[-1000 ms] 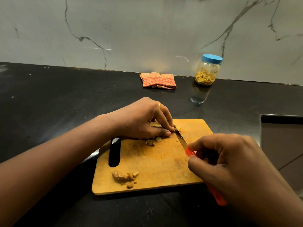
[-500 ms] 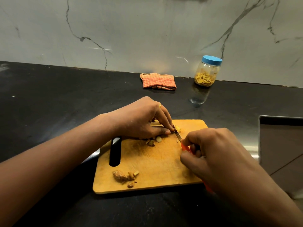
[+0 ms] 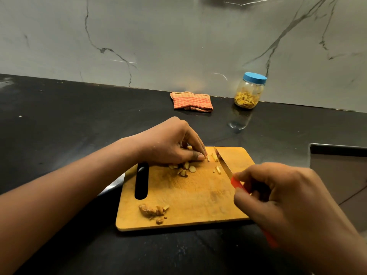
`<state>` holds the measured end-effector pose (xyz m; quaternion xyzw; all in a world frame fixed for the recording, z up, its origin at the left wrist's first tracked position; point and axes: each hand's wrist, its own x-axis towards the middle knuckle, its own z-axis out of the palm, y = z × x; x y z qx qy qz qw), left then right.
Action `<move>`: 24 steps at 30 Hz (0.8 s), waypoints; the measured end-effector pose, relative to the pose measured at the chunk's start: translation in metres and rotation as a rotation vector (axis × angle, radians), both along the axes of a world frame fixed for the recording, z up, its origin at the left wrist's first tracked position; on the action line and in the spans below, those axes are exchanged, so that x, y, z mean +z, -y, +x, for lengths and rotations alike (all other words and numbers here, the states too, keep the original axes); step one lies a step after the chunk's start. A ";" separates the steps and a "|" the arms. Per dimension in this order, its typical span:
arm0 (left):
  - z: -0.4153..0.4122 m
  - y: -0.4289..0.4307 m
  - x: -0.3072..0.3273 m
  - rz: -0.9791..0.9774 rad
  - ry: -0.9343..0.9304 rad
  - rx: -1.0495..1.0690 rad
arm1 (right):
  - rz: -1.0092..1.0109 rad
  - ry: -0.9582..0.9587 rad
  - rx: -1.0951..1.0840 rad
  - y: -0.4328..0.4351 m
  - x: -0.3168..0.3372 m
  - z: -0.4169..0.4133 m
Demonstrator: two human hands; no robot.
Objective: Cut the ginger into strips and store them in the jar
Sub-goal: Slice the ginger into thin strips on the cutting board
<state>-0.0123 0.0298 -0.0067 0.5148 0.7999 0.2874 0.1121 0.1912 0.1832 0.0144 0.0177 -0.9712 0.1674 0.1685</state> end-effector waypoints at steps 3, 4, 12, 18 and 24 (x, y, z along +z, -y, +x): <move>-0.003 0.002 0.001 0.009 0.020 0.037 | -0.063 0.013 0.017 0.003 -0.002 -0.005; -0.004 0.003 0.001 0.014 0.024 0.052 | -0.079 0.025 0.026 0.004 -0.004 -0.006; -0.008 0.006 0.008 -0.026 0.049 0.073 | -0.154 0.063 0.037 0.002 -0.012 -0.007; -0.010 0.018 0.031 -0.178 0.121 -0.001 | -0.143 0.026 -0.018 -0.007 -0.013 -0.007; -0.004 0.020 0.040 -0.356 0.132 -0.086 | -0.198 0.000 0.020 0.001 -0.016 -0.007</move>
